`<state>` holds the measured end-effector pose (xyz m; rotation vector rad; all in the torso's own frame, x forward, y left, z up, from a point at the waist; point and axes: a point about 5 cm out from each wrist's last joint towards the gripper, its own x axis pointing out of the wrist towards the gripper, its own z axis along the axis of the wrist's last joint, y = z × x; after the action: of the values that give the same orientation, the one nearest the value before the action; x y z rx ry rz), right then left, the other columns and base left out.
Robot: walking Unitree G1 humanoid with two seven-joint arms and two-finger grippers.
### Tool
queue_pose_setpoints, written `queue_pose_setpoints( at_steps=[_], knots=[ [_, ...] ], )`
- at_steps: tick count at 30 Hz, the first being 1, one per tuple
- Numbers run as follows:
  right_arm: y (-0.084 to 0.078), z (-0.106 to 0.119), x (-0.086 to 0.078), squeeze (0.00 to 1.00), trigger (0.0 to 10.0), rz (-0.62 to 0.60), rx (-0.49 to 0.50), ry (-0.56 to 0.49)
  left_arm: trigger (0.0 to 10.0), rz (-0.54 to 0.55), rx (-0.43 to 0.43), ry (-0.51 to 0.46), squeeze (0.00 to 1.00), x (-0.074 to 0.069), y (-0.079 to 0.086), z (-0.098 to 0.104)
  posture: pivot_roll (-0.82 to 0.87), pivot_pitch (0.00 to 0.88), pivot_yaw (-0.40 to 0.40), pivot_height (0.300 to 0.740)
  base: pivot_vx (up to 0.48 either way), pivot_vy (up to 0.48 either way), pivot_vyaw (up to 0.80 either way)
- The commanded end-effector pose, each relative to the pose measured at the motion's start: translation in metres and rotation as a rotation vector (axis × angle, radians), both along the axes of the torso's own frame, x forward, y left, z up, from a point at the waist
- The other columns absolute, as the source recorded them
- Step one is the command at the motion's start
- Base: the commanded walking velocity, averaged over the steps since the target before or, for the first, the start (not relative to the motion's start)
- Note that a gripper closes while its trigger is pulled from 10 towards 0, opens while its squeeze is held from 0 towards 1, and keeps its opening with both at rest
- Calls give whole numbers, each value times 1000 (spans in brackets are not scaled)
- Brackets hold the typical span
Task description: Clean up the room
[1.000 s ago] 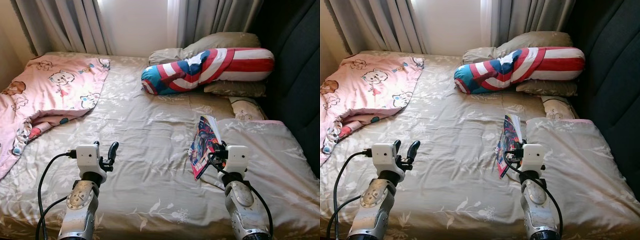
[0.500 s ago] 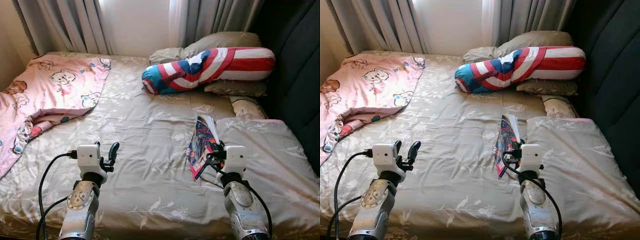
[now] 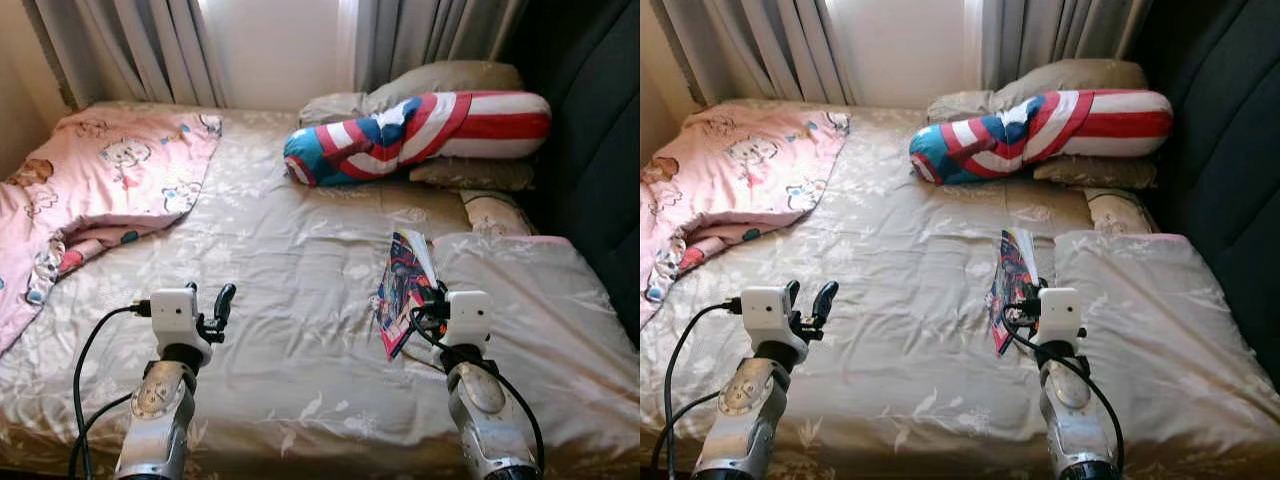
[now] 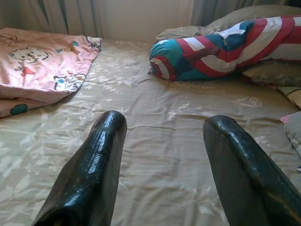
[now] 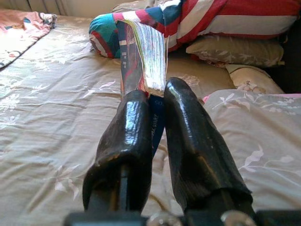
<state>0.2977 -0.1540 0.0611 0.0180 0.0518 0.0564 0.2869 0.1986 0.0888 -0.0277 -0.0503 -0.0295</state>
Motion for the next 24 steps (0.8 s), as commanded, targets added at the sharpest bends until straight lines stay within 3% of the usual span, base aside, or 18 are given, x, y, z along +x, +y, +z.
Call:
queue_pose_setpoints(
  at_steps=[1,24],
  knots=[
    [1,17,4,0,10000,6,5,-91,10000,-4,-6,8,0,-1,0,-1,41,61,-53,666,0,0,0],
    [2,16,5,0,10000,14,2,-74,10000,-2,-7,9,0,-2,0,-1,43,54,-54,666,0,0,0]
  ],
)
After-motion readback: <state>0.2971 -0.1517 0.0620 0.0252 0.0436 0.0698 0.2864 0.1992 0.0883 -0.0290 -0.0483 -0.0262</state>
